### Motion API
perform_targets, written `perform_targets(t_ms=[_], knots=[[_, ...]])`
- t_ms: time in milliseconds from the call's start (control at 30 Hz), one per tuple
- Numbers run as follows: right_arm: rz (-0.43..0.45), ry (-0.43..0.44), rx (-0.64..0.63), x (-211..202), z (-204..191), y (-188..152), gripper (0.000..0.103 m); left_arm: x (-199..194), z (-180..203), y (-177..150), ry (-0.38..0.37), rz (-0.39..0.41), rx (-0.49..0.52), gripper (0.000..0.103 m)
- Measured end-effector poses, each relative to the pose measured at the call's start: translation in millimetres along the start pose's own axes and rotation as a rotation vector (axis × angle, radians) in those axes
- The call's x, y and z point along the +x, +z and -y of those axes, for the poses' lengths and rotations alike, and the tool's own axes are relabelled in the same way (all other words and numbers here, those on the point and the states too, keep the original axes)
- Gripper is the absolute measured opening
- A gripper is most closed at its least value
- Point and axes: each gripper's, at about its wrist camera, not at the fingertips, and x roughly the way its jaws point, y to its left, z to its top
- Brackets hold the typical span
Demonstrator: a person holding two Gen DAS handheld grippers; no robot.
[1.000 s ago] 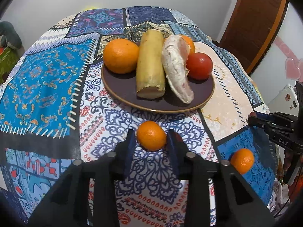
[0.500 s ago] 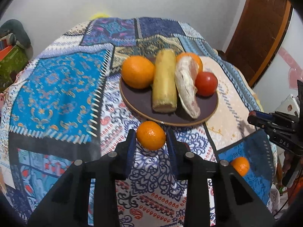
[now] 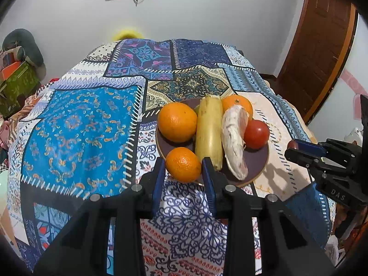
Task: Organize fruits
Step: 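Grasp a small mandarin with the left gripper while the right gripper grasps a date, placing both on the plate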
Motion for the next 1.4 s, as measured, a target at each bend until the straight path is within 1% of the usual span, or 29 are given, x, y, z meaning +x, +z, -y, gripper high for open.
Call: perform_targets(t_ms=[233, 600, 833, 967, 1000, 1033, 1067, 1133, 1200, 1400], knots=[[0.004, 0.021, -0.020, 14, -9, 10, 0.021, 13, -5, 5, 0.003, -0.002, -0.005, 0.032], [-0.038, 0.049, -0.021, 43, -15, 11, 0.021, 42, -11, 7, -0.006, -0.033, -0.021, 0.032], [-0.039, 0.062, -0.024, 44, -15, 10, 0.021, 50, -12, 6, -0.016, -0.057, -0.031, 0.032], [-0.044, 0.067, -0.022, 44, -15, 10, 0.022, 50, -10, 6, -0.015, -0.053, -0.027, 0.033], [-0.047, 0.071, -0.018, 44, -14, 11, 0.025, 49, -10, 5, -0.011, -0.052, -0.026, 0.033], [-0.050, 0.077, -0.013, 44, -14, 11, 0.031, 47, -9, 5, -0.008, -0.050, -0.027, 0.033], [-0.051, 0.082, -0.008, 44, -13, 11, 0.034, 46, -9, 5, -0.005, -0.049, -0.028, 0.033], [-0.043, 0.075, -0.005, 42, -14, 11, 0.043, 42, -10, 4, 0.001, -0.047, -0.031, 0.033], [-0.030, 0.057, -0.017, 37, -16, 10, 0.044, 37, -10, 2, 0.006, -0.044, -0.032, 0.033], [-0.008, 0.053, -0.019, 19, -18, 12, 0.045, 10, -7, -2, 0.019, -0.017, -0.029, 0.033]])
